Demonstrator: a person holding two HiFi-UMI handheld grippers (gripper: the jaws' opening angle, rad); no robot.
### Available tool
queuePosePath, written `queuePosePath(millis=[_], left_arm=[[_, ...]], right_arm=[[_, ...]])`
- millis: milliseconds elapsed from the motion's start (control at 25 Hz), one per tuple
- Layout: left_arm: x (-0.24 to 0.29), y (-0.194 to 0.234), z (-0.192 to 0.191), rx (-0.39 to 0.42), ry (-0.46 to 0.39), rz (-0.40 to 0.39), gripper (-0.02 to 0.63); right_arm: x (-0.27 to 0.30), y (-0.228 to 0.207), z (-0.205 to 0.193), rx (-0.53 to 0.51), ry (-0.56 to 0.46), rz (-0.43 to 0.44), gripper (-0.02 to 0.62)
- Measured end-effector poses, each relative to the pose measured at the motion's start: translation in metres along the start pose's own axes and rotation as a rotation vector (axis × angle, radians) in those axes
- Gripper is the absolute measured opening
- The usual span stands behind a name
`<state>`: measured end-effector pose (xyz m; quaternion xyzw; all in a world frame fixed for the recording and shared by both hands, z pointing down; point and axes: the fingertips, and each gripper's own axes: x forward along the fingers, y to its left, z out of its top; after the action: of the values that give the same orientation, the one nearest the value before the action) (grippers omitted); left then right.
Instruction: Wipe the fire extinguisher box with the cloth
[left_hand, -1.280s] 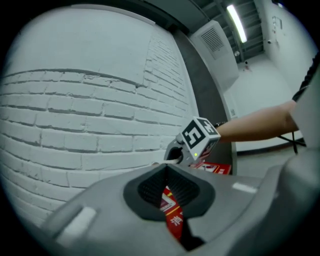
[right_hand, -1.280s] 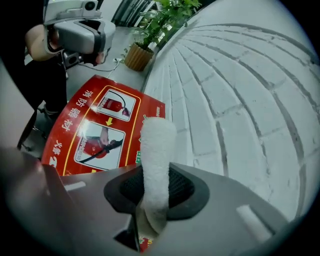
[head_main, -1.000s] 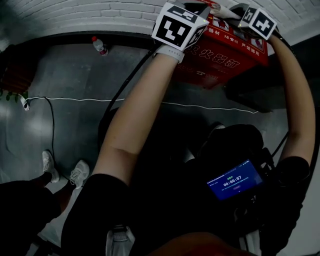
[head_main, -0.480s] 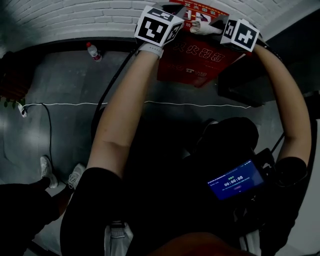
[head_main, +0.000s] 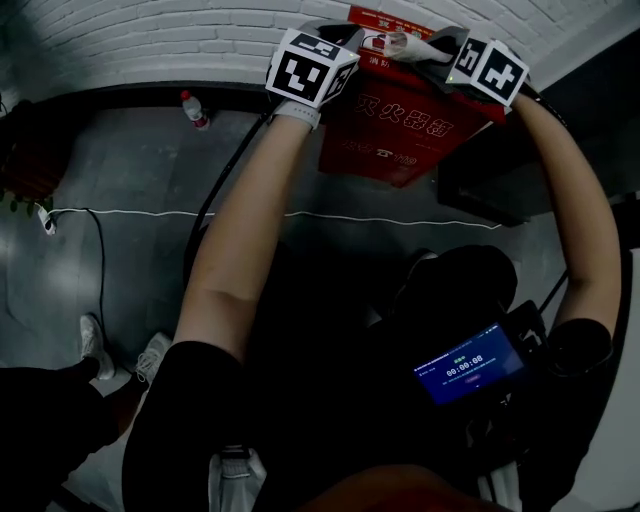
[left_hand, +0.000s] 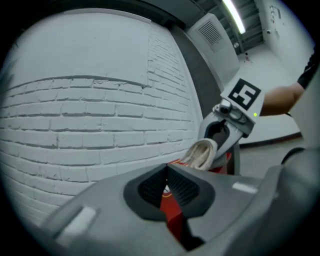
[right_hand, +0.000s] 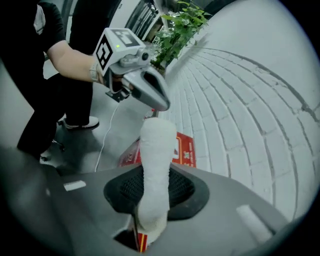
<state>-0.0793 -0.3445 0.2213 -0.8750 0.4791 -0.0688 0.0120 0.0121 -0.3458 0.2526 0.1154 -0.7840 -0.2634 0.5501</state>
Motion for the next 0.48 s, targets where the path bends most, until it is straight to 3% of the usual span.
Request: queuePosePath(millis=[200,480], left_arm=[[0.010,0.019,-0.004,-0.058,-0.018,0.037,0.002],[0.025,0.047,-0.009,-0.095,-0.047,0.078,0.002]], right_arm=[[0.015,-0.066,0.012,0.019,-0.003,-0.162,0.098],[0.059,-0.107,0.026,0.005,0.027,-0.223,0.098]])
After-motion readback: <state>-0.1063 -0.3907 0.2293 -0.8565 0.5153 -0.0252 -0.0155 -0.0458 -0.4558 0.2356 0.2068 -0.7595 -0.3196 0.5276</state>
